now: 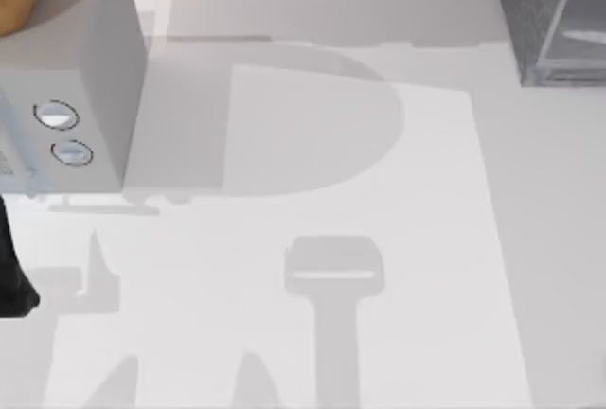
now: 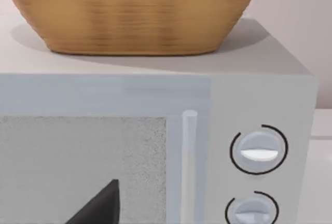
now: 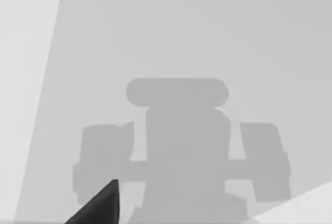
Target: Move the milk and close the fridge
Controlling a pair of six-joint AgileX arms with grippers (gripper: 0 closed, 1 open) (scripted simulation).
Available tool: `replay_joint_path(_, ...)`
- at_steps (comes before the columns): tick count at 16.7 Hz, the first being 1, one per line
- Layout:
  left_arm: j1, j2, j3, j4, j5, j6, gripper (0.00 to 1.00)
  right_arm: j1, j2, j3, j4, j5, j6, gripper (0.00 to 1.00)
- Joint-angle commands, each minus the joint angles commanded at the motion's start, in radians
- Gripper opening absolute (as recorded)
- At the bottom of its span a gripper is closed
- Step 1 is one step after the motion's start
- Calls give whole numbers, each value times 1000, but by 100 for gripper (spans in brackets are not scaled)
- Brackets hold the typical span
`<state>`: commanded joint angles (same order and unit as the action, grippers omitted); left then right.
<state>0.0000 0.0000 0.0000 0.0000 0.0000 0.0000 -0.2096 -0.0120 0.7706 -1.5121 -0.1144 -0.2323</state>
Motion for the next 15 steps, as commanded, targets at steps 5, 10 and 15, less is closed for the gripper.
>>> replay_joint_path(5, 0, 0, 0, 0, 0, 0, 100, -416, 457, 171, -45, -218, -457, 100)
replay_joint_path(10, 0, 0, 0, 0, 0, 0, 100, -897, 1027, 344, -47, -467, -1012, 100)
replay_joint_path(15, 0, 0, 0, 0, 0, 0, 100, -1320, 1518, 475, -1, -685, -1487, 100)
